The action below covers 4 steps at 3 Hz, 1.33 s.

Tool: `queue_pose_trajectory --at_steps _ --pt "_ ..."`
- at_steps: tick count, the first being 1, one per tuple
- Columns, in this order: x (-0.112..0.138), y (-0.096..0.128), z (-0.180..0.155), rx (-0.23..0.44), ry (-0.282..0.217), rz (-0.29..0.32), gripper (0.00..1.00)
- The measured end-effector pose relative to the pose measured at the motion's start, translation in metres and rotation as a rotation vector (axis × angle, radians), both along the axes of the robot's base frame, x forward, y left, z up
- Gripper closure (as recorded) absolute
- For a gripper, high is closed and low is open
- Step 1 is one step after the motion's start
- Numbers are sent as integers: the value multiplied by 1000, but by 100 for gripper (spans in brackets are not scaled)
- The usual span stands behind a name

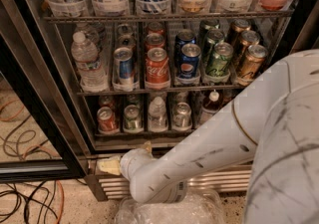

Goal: Pick green can from bottom shelf of fridge

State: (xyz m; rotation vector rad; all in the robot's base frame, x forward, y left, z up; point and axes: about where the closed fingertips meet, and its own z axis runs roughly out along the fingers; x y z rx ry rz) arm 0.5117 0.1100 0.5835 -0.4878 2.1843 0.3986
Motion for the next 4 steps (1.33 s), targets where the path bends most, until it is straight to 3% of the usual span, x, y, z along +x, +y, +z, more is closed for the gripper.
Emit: queue_pose_trajectory --at_steps 2,3,4 --pt "4 2 -1 15 -6 -10 0" --pt "15 11 -2 69 -47 -42 0" --pt "23 10 -1 135 -106 -119 19"
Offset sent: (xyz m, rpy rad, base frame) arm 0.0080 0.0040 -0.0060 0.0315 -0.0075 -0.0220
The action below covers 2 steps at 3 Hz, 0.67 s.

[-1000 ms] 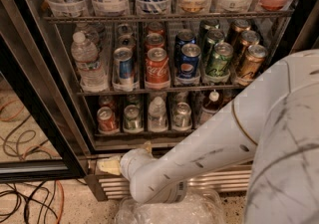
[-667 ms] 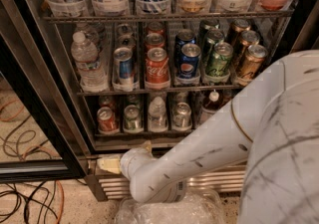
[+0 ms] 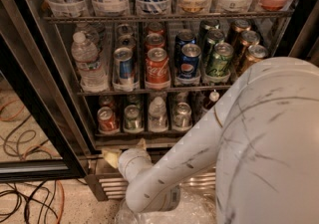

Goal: Pick green can from bottom shelf of fridge

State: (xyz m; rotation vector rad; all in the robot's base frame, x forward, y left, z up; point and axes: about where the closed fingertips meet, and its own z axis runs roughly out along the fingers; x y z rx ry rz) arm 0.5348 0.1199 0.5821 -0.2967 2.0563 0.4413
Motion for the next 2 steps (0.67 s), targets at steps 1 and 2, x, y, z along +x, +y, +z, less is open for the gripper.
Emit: queue_pose_trajectory --at_steps 1,2 --pt "3 5 8 56 -65 -42 31" --pt "3 12 13 74 -108 -65 32"
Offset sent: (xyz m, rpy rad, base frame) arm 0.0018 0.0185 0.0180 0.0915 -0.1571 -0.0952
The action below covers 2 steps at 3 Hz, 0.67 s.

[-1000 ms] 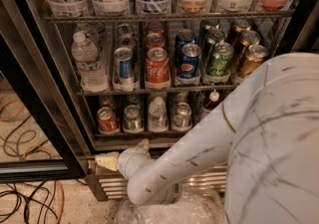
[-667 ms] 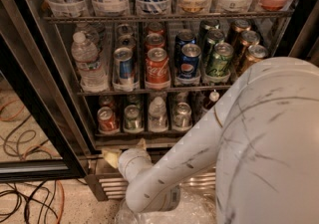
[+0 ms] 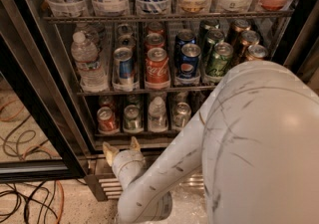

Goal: Pick green can from bottom shelf of fridge

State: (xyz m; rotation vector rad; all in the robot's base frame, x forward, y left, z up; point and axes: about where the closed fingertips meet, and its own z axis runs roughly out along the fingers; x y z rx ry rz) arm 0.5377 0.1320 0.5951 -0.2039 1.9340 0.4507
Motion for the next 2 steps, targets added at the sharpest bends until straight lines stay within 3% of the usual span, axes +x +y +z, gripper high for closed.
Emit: queue_pose_trajectory --at_steps 2 --pt "5 -5 8 -2 -78 -80 34"
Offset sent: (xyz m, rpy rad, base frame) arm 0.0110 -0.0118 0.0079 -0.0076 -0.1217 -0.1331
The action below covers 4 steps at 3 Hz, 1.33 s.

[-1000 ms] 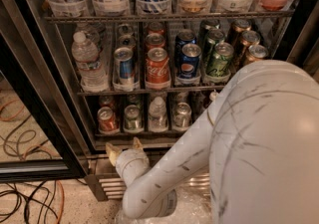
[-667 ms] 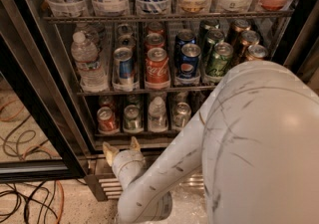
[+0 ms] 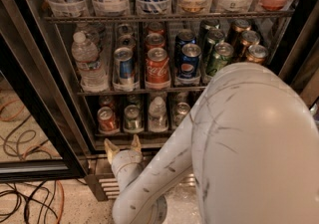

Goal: Pick green can from bottom shelf of fridge

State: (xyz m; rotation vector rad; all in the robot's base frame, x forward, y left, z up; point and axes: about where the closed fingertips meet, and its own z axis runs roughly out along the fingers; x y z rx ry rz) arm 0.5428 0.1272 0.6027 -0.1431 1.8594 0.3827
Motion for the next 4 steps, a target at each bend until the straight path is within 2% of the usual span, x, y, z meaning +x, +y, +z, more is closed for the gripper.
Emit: queue_pose_trajectory --at_steps 2,4 --pt "20 -9 -14 -16 -32 -77 34" --pt "33 -23 -8 -48 -90 -129 33"
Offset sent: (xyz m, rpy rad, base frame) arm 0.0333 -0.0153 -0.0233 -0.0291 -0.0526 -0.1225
